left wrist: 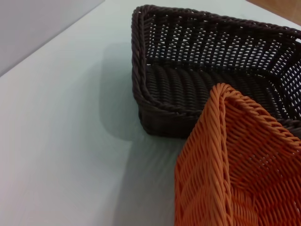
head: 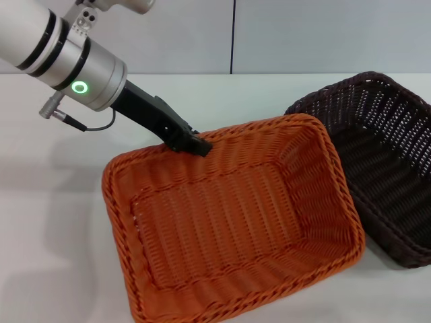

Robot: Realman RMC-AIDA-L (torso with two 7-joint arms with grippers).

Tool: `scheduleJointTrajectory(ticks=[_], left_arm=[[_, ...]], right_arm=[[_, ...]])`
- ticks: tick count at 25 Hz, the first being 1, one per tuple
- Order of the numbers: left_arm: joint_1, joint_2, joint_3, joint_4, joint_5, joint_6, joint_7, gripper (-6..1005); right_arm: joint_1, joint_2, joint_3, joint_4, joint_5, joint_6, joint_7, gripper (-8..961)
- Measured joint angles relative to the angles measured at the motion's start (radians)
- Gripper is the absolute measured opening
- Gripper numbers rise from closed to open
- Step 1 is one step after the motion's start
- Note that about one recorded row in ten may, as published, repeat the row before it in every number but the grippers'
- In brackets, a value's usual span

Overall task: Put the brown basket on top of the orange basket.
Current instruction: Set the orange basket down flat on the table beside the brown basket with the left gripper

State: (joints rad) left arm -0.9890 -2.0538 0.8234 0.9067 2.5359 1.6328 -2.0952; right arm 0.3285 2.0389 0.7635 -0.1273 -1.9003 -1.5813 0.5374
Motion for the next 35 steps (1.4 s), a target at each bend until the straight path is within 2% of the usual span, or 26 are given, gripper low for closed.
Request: scheduleJointTrajectory(ticks=[13, 14, 20, 29, 32, 35], left_arm=[[0.0, 0.004, 0.011, -0.03, 0.003, -0.036, 0.049, 169], [-0.001, 0.008, 0.021, -0.037, 0.016, -0.042, 0.096, 169], [0.006, 0.0, 0.115, -0.032, 0.035, -0.045, 0.135, 168], [0.036, 0.016, 0.119, 0.031, 0.037, -0.033, 0.194, 168], [0.039, 0.017, 0.119, 0.042, 0.037, -0.035, 0.198, 168], [0.049, 0.006, 0.117, 0.089, 0.033, -0.048, 0.217, 168]], right_arm=[[0.01, 0.008, 0.006, 0.0, 0.001, 0.0, -0.007, 829], [0.011, 0.009, 0.006, 0.0, 0.001, 0.0, -0.007, 829], [0.015, 0.012, 0.007, 0.004, 0.001, 0.0, -0.007, 829], [0.016, 0.016, 0.002, 0.007, 0.001, 0.001, -0.008, 828], [0.021, 0.02, 0.001, 0.006, 0.001, 0.001, -0.008, 828], [0.024, 0.022, 0.001, 0.004, 0.001, 0.001, -0.009, 828]])
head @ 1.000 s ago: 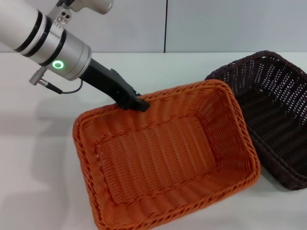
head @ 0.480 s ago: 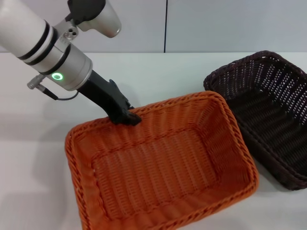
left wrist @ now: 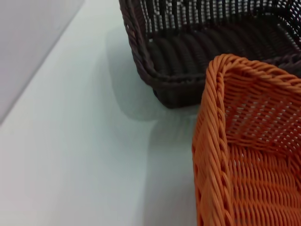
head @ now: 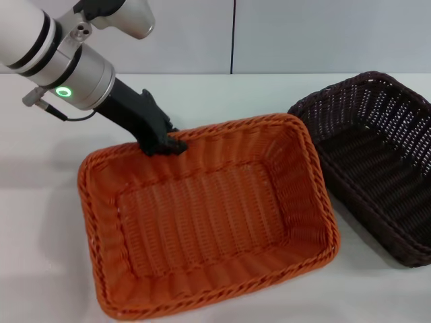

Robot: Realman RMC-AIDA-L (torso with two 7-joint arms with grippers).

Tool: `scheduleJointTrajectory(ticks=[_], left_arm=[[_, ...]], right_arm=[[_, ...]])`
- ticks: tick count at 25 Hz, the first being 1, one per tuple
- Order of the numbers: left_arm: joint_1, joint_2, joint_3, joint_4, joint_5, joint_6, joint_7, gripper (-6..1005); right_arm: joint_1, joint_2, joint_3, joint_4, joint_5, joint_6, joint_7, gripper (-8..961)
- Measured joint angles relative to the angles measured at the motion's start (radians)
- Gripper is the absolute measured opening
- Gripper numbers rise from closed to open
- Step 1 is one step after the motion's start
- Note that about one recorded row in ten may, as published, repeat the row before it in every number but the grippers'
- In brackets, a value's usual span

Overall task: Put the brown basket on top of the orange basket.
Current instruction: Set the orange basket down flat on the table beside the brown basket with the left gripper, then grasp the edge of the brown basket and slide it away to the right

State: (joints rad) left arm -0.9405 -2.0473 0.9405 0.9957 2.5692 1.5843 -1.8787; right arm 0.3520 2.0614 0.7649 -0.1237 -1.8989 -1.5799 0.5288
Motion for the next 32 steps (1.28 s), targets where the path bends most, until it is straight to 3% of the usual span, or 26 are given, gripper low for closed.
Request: scheduleJointTrajectory(ticks=[7, 18, 26, 30, 32], left_arm=[[-0.003, -0.01, 0.01, 0.017, 0.007, -0.033, -0.014, 167], [0.047, -0.014, 0.027, 0.061, -0.001, -0.201, -0.099, 215], [0.092, -0.018, 0.047, 0.11, -0.044, -0.239, -0.11, 673], [0.174, -0.015, 0.029, 0.181, -0.172, -0.241, -0.108, 737], [0.255, -0.013, -0.015, 0.22, -0.32, -0.242, -0.087, 769]], right_arm=[[0.001, 0.002, 0.003, -0.001, 0.0, 0.0, -0.001, 829], [0.001, 0.002, 0.009, -0.001, 0.0, 0.008, -0.001, 830], [0.005, 0.002, 0.009, 0.001, 0.0, 0.009, -0.001, 829], [0.005, 0.002, 0.004, 0.0, 0.0, 0.006, -0.001, 830], [0.005, 0.002, -0.003, -0.001, -0.003, 0.0, -0.001, 830]])
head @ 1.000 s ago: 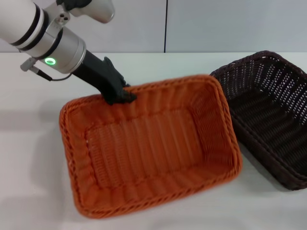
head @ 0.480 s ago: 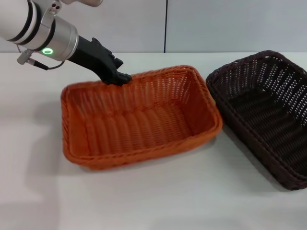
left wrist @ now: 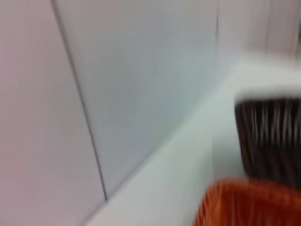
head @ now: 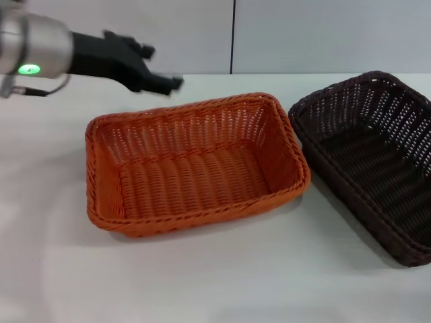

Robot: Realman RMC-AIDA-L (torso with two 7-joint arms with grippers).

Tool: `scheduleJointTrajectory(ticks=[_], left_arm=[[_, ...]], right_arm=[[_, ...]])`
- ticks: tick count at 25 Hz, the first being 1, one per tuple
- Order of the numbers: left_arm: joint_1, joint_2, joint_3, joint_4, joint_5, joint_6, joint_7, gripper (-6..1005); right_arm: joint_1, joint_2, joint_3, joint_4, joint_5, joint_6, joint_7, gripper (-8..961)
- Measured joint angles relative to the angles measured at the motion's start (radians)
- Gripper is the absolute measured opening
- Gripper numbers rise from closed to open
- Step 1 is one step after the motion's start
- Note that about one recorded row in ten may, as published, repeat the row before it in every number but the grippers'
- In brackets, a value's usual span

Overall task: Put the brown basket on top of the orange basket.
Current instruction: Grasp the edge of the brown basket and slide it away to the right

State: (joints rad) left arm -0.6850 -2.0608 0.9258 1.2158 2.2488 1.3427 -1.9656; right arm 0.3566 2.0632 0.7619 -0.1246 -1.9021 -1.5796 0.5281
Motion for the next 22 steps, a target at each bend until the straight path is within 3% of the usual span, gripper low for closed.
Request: scheduleJointTrajectory(ticks=[2, 4, 6, 8, 9, 13, 17, 22], left_arm=[[0.055, 0.001, -0.031, 0.01, -0.134, 0.0, 0.029, 801], [0.157, 0.002, -0.079, 0.003, -0.403, -0.002, 0.099, 833], [0.216, 0.001, -0.096, -0.021, -0.563, -0.001, 0.146, 850], [0.237, 0.001, -0.099, -0.031, -0.611, 0.0, 0.162, 852], [0.335, -0.003, -0.088, -0.087, -0.879, 0.019, 0.276, 854], [0.439, -0.004, -0.032, -0.233, -1.216, 0.117, 0.48, 850], [0.473, -0.004, -0.019, -0.408, -1.402, 0.254, 0.638, 839], [0.481, 0.0, -0.025, -0.52, -1.44, 0.324, 0.702, 825]], right_arm=[[0.0, -0.002, -0.017, -0.001, -0.004, -0.003, 0.009, 830], [0.004, -0.007, -0.044, -0.002, -0.005, -0.008, 0.028, 830], [0.011, -0.015, -0.07, -0.007, -0.005, -0.014, 0.06, 829], [0.022, -0.027, -0.114, -0.028, -0.005, -0.027, 0.132, 829], [0.029, -0.035, -0.142, -0.043, -0.005, -0.038, 0.177, 829], [0.074, -0.063, -0.292, -0.182, -0.004, -0.1, 0.432, 829], [0.128, -0.072, -0.467, -0.422, 0.001, -0.15, 0.737, 829], [0.145, -0.085, -0.753, -0.758, 0.002, -0.159, 1.083, 830]])
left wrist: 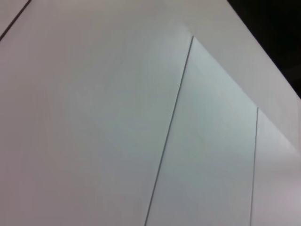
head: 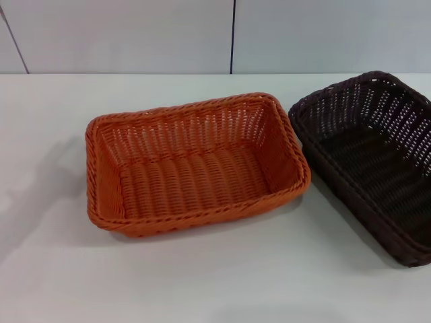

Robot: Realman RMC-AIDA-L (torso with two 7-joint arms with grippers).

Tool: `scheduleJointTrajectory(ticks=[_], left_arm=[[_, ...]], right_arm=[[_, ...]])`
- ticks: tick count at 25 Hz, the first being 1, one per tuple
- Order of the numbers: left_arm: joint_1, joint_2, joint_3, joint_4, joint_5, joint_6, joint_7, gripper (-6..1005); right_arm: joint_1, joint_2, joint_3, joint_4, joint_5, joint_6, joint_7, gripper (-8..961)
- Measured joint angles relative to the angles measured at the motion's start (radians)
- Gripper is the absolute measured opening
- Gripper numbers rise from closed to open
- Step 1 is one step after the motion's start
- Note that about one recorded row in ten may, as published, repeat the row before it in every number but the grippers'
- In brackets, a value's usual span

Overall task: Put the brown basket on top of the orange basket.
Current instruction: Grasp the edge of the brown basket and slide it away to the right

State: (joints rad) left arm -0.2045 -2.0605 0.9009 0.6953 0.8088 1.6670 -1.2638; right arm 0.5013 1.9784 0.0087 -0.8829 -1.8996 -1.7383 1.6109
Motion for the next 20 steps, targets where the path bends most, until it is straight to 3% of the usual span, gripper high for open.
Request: scheduleJointTrajectory(ticks=[2, 4, 5, 9, 12, 15, 20], left_arm=[[0.002, 0.0, 0.0, -0.004, 0.003, -0.001, 0.003, 819], [0.003, 0.0, 0.003, -0.005, 0.011, -0.005, 0.013, 814], [0.003, 0.001, 0.004, -0.009, 0.015, -0.006, 0.024, 811], [-0.005, 0.001, 0.004, -0.039, 0.017, -0.006, 0.042, 800], [-0.009, 0.002, 0.001, -0.052, 0.017, -0.006, 0.052, 791], [-0.011, 0.002, 0.001, -0.055, 0.017, -0.007, 0.057, 783], [-0.015, 0.002, 0.0, -0.056, 0.016, -0.007, 0.057, 768]], right_arm=[[-0.015, -0.026, -0.129, -0.134, -0.001, -0.007, 0.129, 830], [-0.033, -0.068, -0.234, -0.244, -0.004, -0.025, 0.243, 830], [-0.04, -0.093, -0.272, -0.286, -0.004, -0.035, 0.289, 830], [-0.037, -0.231, -0.355, -0.366, -0.007, -0.157, 0.423, 830], [-0.022, -0.296, -0.366, -0.368, -0.025, -0.211, 0.461, 830], [-0.01, -0.318, -0.365, -0.387, -0.107, -0.207, 0.491, 829], [0.033, -0.316, -0.369, -0.39, -0.324, -0.161, 0.512, 828]])
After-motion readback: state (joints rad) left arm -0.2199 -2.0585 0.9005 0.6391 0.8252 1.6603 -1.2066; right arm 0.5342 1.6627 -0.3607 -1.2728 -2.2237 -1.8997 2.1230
